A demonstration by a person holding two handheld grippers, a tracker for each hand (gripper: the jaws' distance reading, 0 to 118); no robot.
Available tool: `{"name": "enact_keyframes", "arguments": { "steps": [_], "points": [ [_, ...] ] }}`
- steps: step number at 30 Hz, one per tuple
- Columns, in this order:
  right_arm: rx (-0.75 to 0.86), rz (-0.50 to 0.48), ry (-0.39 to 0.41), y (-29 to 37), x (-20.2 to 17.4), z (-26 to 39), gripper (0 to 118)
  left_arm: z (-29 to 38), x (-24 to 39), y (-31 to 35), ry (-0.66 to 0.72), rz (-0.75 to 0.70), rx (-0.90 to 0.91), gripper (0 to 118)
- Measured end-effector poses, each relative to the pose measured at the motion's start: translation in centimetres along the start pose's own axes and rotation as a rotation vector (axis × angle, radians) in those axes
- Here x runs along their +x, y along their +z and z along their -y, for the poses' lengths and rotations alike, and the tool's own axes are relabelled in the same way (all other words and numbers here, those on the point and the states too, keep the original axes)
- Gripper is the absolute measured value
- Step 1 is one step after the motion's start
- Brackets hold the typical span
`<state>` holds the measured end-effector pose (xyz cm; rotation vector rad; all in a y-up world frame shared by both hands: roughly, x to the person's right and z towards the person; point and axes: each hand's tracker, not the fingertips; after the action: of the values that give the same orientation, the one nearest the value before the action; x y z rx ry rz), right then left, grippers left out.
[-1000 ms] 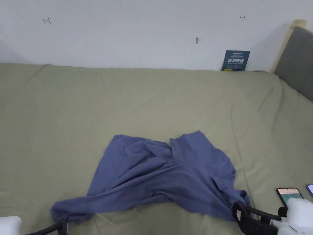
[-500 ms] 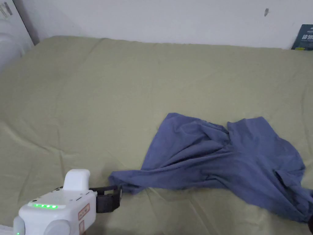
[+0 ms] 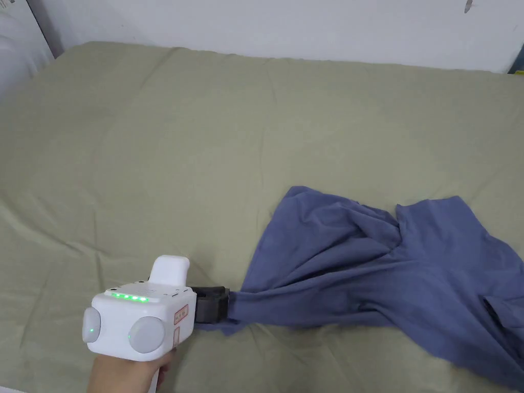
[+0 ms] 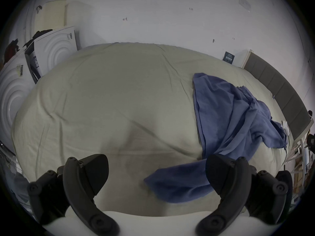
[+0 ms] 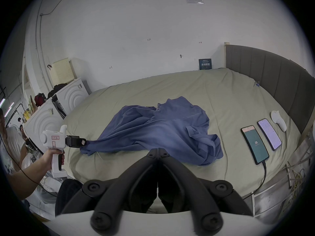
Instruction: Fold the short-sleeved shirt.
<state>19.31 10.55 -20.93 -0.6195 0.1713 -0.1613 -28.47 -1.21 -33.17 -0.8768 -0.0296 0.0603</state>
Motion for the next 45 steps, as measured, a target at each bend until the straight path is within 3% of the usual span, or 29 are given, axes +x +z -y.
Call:
{"name": "enact_keyframes", "arguments": {
  "steps": [1,2,3,14,21,24,25,26,27,28,29,37,40,42,43,44,45],
  "points": [
    [0.003,-0.001,0.000,0.0,0.0,0.0,0,-0.4,-0.8,0.1,0.026,0.027,-0.025,112],
    [0.004,-0.003,-0.001,0.0,0.0,-0.1,0,-0.3,-0.4,0.0,0.016,0.017,-0.046,94],
    [0.005,-0.005,-0.002,0.0,0.0,-0.2,0,-0.1,-0.1,0.0,-0.001,-0.023,-0.082,0],
    [-0.017,-0.012,0.019,-1.5,0.9,-1.4,0,-0.3,1.3,1.9,0.066,0.052,-0.032,0],
    [-0.132,0.091,0.142,-11.5,6.0,-8.0,0,-0.4,1.8,2.8,0.064,0.050,-0.009,0],
    [-0.162,0.102,0.144,-17.1,8.7,-11.7,1,-0.4,2.3,3.3,0.058,0.048,-0.001,0],
    [-0.190,0.132,0.164,-19.0,9.6,-12.8,7,-0.7,3.4,4.1,0.048,0.033,0.006,0],
    [-0.218,0.140,0.174,-20.7,10.3,-13.7,28,-0.6,3.7,4.3,0.050,0.033,0.009,0],
    [-0.249,0.148,0.184,-22.9,11.2,-14.4,79,-0.6,4.0,4.4,0.052,0.036,0.010,0],
    [-0.283,0.164,0.202,-24.8,11.8,-15.1,113,-0.6,4.3,4.5,0.057,0.038,0.009,0],
    [-0.310,0.161,0.211,-26.3,12.2,-15.4,117,-1.0,3.2,4.4,0.073,0.046,0.004,0],
    [-0.452,0.194,0.248,-34.8,13.8,-15.4,117,-1.4,2.3,3.8,0.092,0.044,-0.012,0],
    [-0.530,0.184,0.175,-34.4,13.2,-14.9,117,-1.7,2.3,3.5,0.088,0.040,-0.020,0],
    [-0.536,0.156,0.176,-35.3,13.9,-14.6,113,-1.9,2.3,3.3,0.085,0.039,-0.024,0],
    [-0.535,0.137,0.170,-36.2,14.8,-14.6,91,-2.0,2.3,3.2,0.081,0.037,-0.025,0],
    [-0.527,0.130,0.164,-36.4,15.0,-14.7,29,-2.1,2.3,3.2,0.081,0.033,-0.023,0],
    [-0.490,0.166,0.210,-36.3,14.7,-14.7,0,-2.1,2.4,3.1,0.082,0.035,-0.024,0]
  ]
}}
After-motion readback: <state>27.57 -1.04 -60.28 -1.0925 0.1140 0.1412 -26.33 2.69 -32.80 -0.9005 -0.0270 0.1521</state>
